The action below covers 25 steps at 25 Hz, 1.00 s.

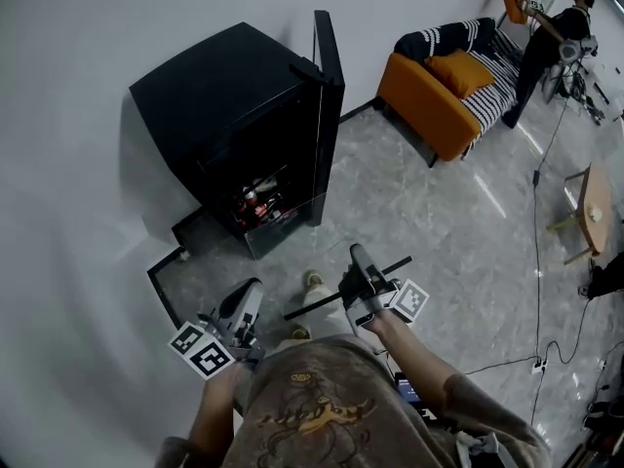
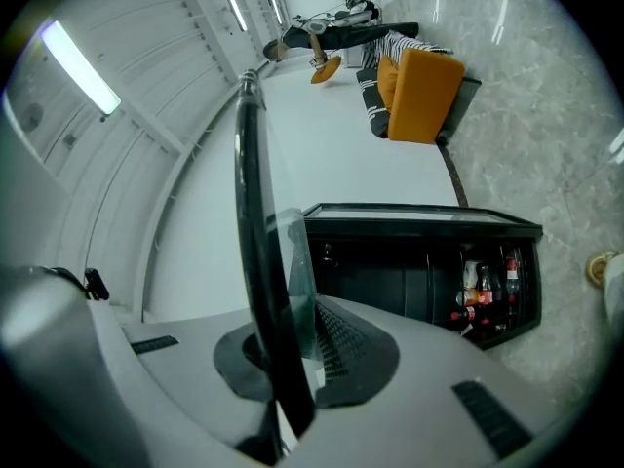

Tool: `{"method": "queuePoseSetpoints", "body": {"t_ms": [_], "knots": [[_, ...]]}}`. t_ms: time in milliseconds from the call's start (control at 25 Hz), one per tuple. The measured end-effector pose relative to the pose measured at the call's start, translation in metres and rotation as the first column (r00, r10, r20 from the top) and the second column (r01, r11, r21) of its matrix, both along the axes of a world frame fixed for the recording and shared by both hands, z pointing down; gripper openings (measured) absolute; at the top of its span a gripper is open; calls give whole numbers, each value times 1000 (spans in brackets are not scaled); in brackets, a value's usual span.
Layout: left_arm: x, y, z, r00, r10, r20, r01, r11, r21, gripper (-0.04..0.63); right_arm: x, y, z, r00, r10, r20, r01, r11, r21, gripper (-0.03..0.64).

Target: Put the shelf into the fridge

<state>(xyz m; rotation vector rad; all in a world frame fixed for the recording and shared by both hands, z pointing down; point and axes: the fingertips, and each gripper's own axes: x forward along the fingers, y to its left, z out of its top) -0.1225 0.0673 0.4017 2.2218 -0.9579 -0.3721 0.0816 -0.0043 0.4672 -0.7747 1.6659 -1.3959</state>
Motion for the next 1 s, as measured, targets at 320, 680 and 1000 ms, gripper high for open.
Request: {"method": "queuePoseSetpoints", "body": {"t_ms": [320,680,1000], "knots": [[-4,-47,2,1000,-20,12,20,1000,9,3,-20,-53,22,997,-80,-22,80,997,5,29],[-5,-78,16,999,-25,39,26,999,-25,3,-40,-89,58,990,-137,-24,136,990,-37,29],[-6,-96,31,997,-15,71,19,998,-56,3,-58,-119,94,988,-155,-9,154,986,-68,28]]}}
